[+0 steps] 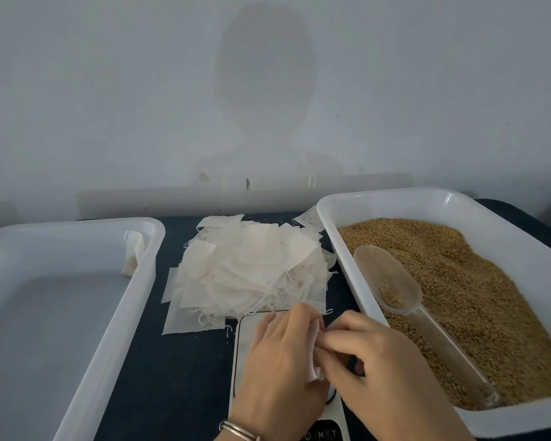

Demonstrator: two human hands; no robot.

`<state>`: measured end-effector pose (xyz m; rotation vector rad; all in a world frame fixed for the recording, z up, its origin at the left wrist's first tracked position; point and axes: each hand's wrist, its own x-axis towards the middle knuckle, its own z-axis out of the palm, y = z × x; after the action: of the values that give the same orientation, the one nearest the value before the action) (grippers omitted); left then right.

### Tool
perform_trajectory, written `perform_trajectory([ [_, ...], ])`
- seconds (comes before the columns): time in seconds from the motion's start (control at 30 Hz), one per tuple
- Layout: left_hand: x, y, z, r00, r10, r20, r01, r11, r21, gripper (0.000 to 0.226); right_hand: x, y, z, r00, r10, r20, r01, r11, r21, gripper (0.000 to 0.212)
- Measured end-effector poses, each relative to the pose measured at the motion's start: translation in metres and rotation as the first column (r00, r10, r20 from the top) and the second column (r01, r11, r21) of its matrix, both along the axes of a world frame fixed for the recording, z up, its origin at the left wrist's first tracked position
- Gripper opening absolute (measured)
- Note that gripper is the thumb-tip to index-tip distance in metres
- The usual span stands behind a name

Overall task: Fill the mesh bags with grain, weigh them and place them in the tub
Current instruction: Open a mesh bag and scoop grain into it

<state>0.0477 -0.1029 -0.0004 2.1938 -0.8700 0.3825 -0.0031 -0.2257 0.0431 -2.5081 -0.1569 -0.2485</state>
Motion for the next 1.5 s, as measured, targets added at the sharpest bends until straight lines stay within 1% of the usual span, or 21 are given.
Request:
perform_trajectory([
  [0.07, 0.003, -0.008, 0.002, 0.982, -0.011, -0.187, 0.002, 0.999, -0.046, 0.042, -0.001, -0.019, 0.012, 0.999, -0.029, 0.013, 0.028, 0.996, 0.08, 0.04],
  [0.1, 0.006, -0.012, 0.005, 0.96, -0.021, -0.279, -0.009, 0.994, -0.106, 0.042, -0.002, -0.035, 0.018, 0.993, -0.099, 0.07, 0.092, 0.991, 0.099, 0.032],
  [0.13, 0.009, -0.016, 0.009, 0.946, -0.049, -0.32, -0.02, 0.978, -0.209, 0.041, 0.0, -0.055, 0.021, 0.972, -0.197, 0.128, 0.193, 0.98, 0.048, 0.019],
  [0.17, 0.012, -0.021, 0.014, 0.942, -0.089, -0.325, -0.026, 0.943, -0.332, 0.038, 0.004, -0.075, 0.023, 0.954, -0.266, 0.136, 0.279, 0.956, -0.09, 0.012],
  [0.2, 0.016, -0.028, 0.02, 0.936, -0.143, -0.321, -0.019, 0.891, -0.453, 0.033, 0.008, -0.093, 0.024, 0.945, -0.323, 0.044, 0.323, 0.912, -0.253, 0.017],
  [0.23, 0.019, -0.035, 0.025, 0.923, -0.211, -0.321, -0.009, 0.824, -0.567, 0.029, 0.012, -0.108, 0.019, 0.916, -0.384, -0.114, 0.318, 0.87, -0.378, 0.025],
  [0.3, 0.025, -0.053, 0.033, 0.875, -0.351, -0.334, -0.021, 0.661, -0.75, 0.026, 0.021, -0.122, 0.004, 0.812, -0.441, -0.383, 0.214, 0.834, -0.509, 0.033],
  [0.33, 0.028, -0.063, 0.035, 0.84, -0.418, -0.345, -0.046, 0.58, -0.814, 0.025, 0.024, -0.121, -0.003, 0.791, -0.443, -0.422, 0.175, 0.824, -0.538, 0.029],
  [0.37, 0.028, -0.073, 0.037, 0.809, -0.47, -0.352, -0.067, 0.522, -0.85, 0.026, 0.026, -0.119, -0.009, 0.806, -0.433, -0.405, 0.156, 0.814, -0.56, 0.023],
  [0.4, 0.028, -0.083, 0.038, 0.788, -0.504, -0.355, -0.071, 0.498, -0.864, 0.027, 0.027, -0.117, -0.013, 0.83, -0.414, -0.374, 0.142, 0.805, -0.575, 0.02],
  [0.5, 0.02, -0.105, 0.035, 0.716, -0.584, -0.382, -0.025, 0.526, -0.85, 0.027, 0.03, -0.123, -0.011, 0.841, -0.409, -0.353, 0.172, 0.822, -0.543, 0.022],
  [0.57, 0.02, -0.103, 0.031, 0.668, -0.586, -0.458, -0.073, 0.561, -0.825, 0.026, 0.028, -0.14, 0.007, 0.806, -0.452, -0.382, 0.209, 0.821, -0.531, 0.005],
  [0.63, 0.025, -0.087, 0.029, 0.64, -0.533, -0.553, -0.155, 0.616, -0.773, 0.023, 0.021, -0.162, 0.03, 0.79, -0.482, -0.379, 0.235, 0.809, -0.539, 0.016],
  [0.7, 0.033, -0.067, 0.029, 0.668, -0.415, -0.618, -0.192, 0.707, -0.681, 0.02, 0.015, -0.179, 0.055, 0.761, -0.534, -0.368, 0.263, 0.774, -0.576, 0.016],
  [0.77, 0.041, -0.052, 0.031, 0.725, -0.288, -0.626, -0.192, 0.788, -0.585, 0.02, 0.018, -0.188, 0.067, 0.716, -0.589, -0.375, 0.27, 0.729, -0.629, 0.012],
  [0.8, 0.044, -0.047, 0.033, 0.748, -0.241, -0.618, -0.187, 0.816, -0.546, 0.02, 0.024, -0.188, 0.066, 0.7, -0.584, -0.411, 0.237, 0.732, -0.639, 0.009],
  [0.9, 0.044, -0.042, 0.036, 0.806, -0.172, -0.566, -0.139, 0.875, -0.463, 0.02, 0.05, -0.176, 0.041, 0.708, -0.503, -0.496, 0.14, 0.788, -0.6, 0.021],
  [1.03, 0.036, -0.042, 0.033, 0.837, -0.143, -0.529, -0.103, 0.908, -0.407, 0.025, 0.062, -0.167, 0.013, 0.778, -0.468, -0.418, 0.212, 0.823, -0.527, 0.019],
  [1.2, 0.033, -0.04, 0.032, 0.825, -0.132, -0.55, -0.107, 0.918, -0.381, 0.026, 0.034, -0.183, 0.016, 0.767, -0.459, -0.448, 0.285, 0.87, -0.403, 0.015],
  [1.3, 0.03, -0.043, 0.032, 0.833, -0.092, -0.545, -0.119, 0.933, -0.339, 0.027, 0.014, -0.189, 0.025, 0.772, -0.458, -0.441, 0.326, 0.881, -0.344, 0.019],
  [1.5, 0.026, -0.047, 0.032, 0.846, -0.046, -0.532, -0.133, 0.947, -0.294, 0.027, -0.002, -0.185, 0.035, 0.803, -0.462, -0.377, 0.379, 0.883, -0.275, 0.017],
])
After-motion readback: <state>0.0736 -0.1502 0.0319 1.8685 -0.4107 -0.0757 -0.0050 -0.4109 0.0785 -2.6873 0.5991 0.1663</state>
